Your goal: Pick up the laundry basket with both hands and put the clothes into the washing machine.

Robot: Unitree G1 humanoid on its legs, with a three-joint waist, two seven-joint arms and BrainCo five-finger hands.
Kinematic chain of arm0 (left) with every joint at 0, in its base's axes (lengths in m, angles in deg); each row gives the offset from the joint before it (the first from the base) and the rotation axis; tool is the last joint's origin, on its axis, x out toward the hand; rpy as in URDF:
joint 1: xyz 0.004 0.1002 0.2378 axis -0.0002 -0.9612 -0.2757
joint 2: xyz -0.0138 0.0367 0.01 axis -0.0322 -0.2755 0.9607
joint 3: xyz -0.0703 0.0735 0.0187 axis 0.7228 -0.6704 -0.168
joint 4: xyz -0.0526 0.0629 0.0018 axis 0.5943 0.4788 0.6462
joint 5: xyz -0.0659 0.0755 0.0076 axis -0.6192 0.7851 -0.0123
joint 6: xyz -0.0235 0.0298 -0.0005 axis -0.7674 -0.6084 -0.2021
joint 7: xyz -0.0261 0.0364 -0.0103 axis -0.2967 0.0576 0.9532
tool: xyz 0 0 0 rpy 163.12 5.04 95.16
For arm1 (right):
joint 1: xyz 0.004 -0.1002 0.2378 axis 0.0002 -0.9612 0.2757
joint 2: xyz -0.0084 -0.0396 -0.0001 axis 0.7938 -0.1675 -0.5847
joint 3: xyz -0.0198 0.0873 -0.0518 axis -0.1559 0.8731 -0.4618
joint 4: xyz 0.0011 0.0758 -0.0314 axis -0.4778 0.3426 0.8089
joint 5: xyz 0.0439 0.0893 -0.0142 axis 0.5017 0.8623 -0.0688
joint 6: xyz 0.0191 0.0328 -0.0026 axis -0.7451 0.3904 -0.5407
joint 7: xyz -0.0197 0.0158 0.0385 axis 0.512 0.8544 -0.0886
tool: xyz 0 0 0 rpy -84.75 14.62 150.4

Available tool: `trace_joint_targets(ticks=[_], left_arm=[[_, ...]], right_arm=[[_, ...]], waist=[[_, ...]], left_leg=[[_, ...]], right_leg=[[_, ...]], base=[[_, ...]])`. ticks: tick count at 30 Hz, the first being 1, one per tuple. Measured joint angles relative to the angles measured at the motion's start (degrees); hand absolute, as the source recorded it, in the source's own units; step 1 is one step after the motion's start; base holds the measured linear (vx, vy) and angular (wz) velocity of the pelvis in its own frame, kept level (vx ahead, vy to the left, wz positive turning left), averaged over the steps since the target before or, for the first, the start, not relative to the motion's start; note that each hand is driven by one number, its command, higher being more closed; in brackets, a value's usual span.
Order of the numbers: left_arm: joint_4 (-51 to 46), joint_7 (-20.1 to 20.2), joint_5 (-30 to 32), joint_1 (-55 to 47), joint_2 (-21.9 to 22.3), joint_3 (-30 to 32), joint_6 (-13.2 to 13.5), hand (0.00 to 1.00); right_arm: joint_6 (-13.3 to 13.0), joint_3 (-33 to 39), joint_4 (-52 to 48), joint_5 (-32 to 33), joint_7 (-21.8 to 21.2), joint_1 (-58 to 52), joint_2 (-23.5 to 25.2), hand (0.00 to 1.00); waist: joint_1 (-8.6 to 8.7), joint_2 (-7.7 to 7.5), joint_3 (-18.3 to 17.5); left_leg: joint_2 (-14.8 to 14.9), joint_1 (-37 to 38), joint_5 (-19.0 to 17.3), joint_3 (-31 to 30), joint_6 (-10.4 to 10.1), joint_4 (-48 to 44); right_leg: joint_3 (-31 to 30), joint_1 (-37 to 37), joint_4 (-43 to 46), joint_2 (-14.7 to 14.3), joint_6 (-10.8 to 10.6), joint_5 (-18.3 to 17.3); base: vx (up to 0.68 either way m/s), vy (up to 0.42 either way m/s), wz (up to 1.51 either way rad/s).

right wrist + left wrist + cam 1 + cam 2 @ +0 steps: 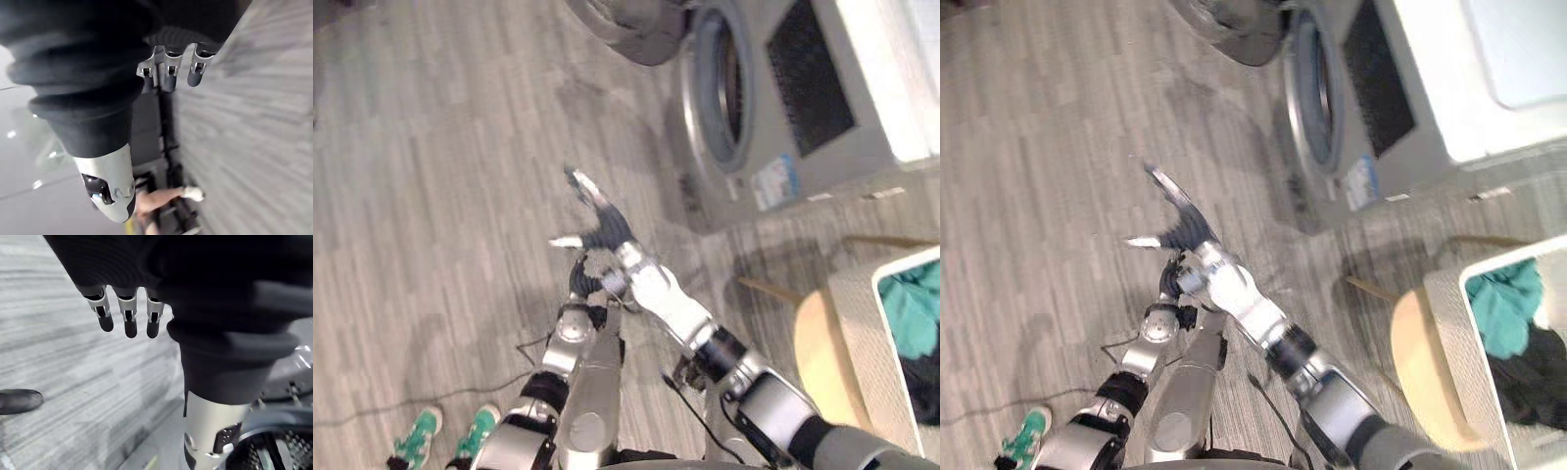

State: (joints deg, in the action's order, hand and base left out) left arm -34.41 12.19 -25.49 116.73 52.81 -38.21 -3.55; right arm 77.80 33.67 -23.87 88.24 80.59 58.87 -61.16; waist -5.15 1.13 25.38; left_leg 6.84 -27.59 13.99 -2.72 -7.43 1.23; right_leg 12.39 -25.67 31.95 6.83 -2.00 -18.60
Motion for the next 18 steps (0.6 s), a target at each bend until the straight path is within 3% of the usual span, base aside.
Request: trace_joint_targets(ticks=[4, 7, 10, 16, 18], left_arm=[[3.9, -0.1, 0.3, 7.6, -6.8, 1.1, -0.4, 0.00], [10.6, -0.2, 0.3, 16.9, -17.1, 3.5, -1.1, 0.00], [12.2, -1.0, 0.4, 23.1, -24.3, 6.1, -1.8, 0.00], [9.4, -2.4, 2.2, 26.8, -28.8, 11.4, -3.7, 0.00], [9.2, -2.3, 2.7, 26.7, -29.7, 15.6, -4.5, 0.00]], right_arm=[[-0.2, 5.6, -2.2, -2.0, -1.7, -6.7, -2.8, 0.00], [-0.8, 10.8, -2.3, -2.4, -3.3, -9.5, -6.0, 0.00], [-2.0, 16.0, -2.4, -2.4, -3.8, -12.9, -8.5, 0.00], [-2.8, 19.0, -12.7, -2.4, -3.6, -20.1, -8.5, 0.00], [-3.3, 19.6, -17.8, -2.2, -3.6, -21.2, -8.2, 0.00]], waist=[[2.16, -2.06, 1.1], [4.62, -4.78, 2.5], [6.10, -5.50, 2.9], [6.18, -6.15, 3.2], [5.78, -6.91, 3.6]], left_leg=[[1.3, 0.3, 0.0, 4.7, 0.0, 0.8], [2.2, 0.1, -0.3, 8.0, 0.4, 0.9], [2.9, -1.3, -0.3, 9.5, 0.5, 0.8], [4.6, -3.2, -1.4, 12.4, 1.4, -1.2], [6.1, -4.7, -3.8, 14.0, 1.4, -4.6]], right_leg=[[-4.6, -3.0, -0.2, -1.6, -0.1, 1.5], [-7.7, -4.7, -2.0, -2.9, -0.6, 3.6], [-9.5, -5.7, -5.2, -3.8, -1.2, 6.0], [-11.6, -5.8, -9.5, -5.2, -1.3, 8.9], [-12.6, -6.0, -10.6, -6.0, -1.1, 9.8]], base=[[-0.04, -0.032, -0.68], [0.00, -0.005, -0.60], [0.03, 0.030, -0.45], [0.03, 0.010, -0.28], [-0.02, 0.009, -0.36]])
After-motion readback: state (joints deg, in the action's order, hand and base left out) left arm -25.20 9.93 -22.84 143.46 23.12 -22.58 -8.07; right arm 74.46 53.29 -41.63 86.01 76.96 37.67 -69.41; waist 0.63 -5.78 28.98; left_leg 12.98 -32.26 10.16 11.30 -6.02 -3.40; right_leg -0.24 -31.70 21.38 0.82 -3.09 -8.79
